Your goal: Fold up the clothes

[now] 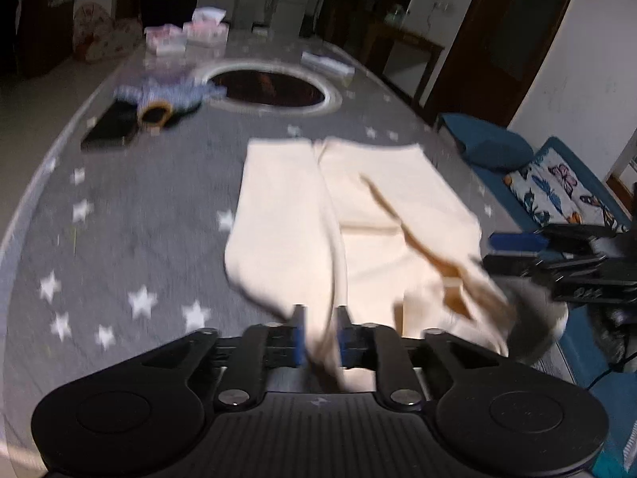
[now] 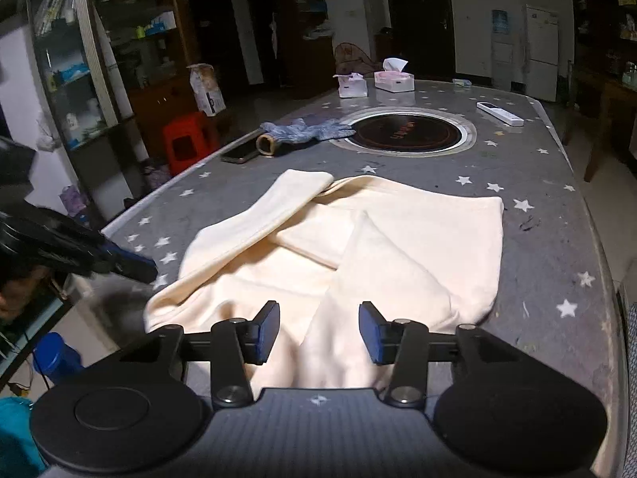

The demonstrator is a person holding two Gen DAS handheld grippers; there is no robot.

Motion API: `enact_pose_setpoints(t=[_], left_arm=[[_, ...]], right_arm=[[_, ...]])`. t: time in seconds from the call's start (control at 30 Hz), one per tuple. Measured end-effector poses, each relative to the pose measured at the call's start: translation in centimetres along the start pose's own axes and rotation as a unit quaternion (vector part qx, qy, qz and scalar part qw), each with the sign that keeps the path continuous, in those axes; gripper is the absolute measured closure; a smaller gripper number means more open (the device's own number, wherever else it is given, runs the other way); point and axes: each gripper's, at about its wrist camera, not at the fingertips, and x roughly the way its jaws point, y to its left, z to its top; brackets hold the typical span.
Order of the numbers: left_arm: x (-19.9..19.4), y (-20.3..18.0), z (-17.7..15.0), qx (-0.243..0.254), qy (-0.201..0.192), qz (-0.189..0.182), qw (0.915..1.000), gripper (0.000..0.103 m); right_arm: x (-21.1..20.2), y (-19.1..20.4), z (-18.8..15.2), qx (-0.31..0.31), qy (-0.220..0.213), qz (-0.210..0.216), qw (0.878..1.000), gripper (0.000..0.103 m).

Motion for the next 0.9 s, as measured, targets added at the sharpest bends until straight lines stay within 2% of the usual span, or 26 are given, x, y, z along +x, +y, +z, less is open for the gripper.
enact_pose_setpoints(t=[0.03, 0.1, 0.33, 0.47, 0.53, 0.63, 0.83, 0.9], left_arm=[[-0.1, -0.1, 0.4, 0.002, -0.007, 0.003, 1.0, 0.054], [0.7, -0.3, 1.3, 0.005, -0.01, -0.001, 0.9999, 0.053], [5.5, -1.3, 4.2, 0.01, 0.003, -0.038, 0.9992, 0.055], [8.1, -2.3, 5.0, 0.031, 0.008, -0.005, 0.9995, 0.054], [9.1, -2.5, 5.2, 0.051, 0.004, 0.016, 0.9986, 0.054], [10.4, -2.7, 5.0, 0.066, 0.014, 0.036, 0.9971, 0.055], [10.2, -1.8, 4.5, 0.077, 0.014, 0.039, 0.9962, 0.056], [9.9, -1.3, 4.3, 0.077, 0.013, 0.042, 0.996, 0.062]], right_arm=[[0.6, -0.2, 0.3, -0.002, 0.0, -0.004, 1.0, 0.051], [1.6, -0.7, 0.8, -0.002, 0.0, -0.017, 1.0, 0.051], [4.9, -3.5, 1.7, 0.023, 0.015, -0.052, 0.998, 0.037], [5.8, -4.3, 1.8, 0.034, 0.021, -0.058, 0.998, 0.037], [6.2, -4.1, 2.0, 0.027, 0.024, -0.052, 0.998, 0.032], [7.0, -3.6, 2.3, 0.014, 0.028, -0.048, 0.998, 0.031], [8.7, -3.1, 3.2, -0.001, 0.035, -0.04, 0.999, 0.029], [9.3, -3.0, 3.4, -0.002, 0.039, -0.039, 0.998, 0.028]])
